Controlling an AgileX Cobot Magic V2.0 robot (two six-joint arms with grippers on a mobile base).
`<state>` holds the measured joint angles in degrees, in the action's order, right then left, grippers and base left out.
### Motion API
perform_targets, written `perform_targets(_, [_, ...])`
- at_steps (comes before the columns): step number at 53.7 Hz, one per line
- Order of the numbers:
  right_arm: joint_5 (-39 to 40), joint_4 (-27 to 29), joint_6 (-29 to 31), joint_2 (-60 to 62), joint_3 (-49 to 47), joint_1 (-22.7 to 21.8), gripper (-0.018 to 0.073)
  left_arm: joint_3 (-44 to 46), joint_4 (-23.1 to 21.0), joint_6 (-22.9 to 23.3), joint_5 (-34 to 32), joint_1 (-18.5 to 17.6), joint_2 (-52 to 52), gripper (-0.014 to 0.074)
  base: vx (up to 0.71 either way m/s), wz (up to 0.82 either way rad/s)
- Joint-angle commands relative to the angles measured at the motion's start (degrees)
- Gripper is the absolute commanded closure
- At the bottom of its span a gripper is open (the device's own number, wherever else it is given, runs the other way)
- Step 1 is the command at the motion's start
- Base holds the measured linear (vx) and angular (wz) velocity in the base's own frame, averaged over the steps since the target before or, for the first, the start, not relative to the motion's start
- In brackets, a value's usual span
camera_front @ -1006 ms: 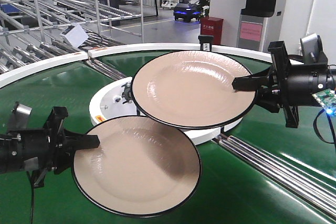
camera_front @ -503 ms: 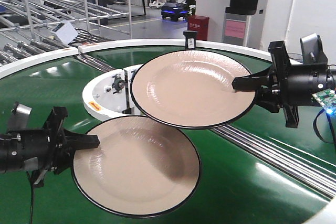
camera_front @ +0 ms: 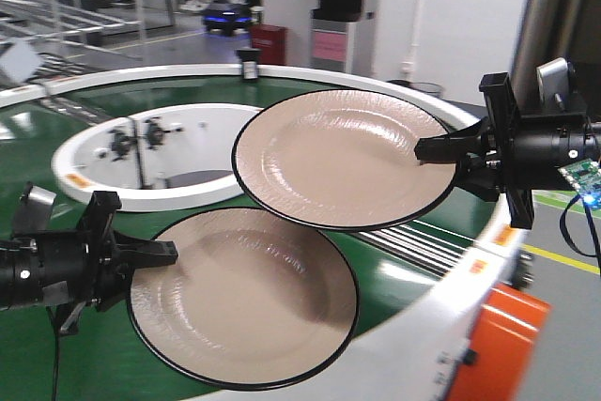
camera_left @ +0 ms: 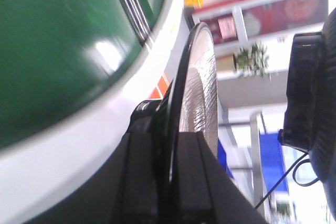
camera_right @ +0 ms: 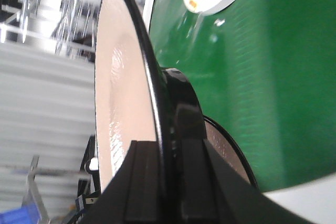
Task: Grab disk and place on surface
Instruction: 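Drive the base to the steel counter holding both plates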
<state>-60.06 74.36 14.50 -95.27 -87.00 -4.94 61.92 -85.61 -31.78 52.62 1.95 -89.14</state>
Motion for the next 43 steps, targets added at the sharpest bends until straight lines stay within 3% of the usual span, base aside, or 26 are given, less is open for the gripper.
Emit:
perform_targets(1, [0.8, 7.8, 0.2, 3.2, -2.4, -0.3, 0.0567, 1.9, -7.4, 1.1, 2.6, -0.3, 2.7, 0.0601, -0.16, -0.57])
perform_targets(43, [0.8, 7.8, 0.2, 3.4, -2.4, -0.3, 0.0567, 1.9, -7.4, 1.1, 2.6, -0.3, 2.7, 0.0601, -0.1, -0.68])
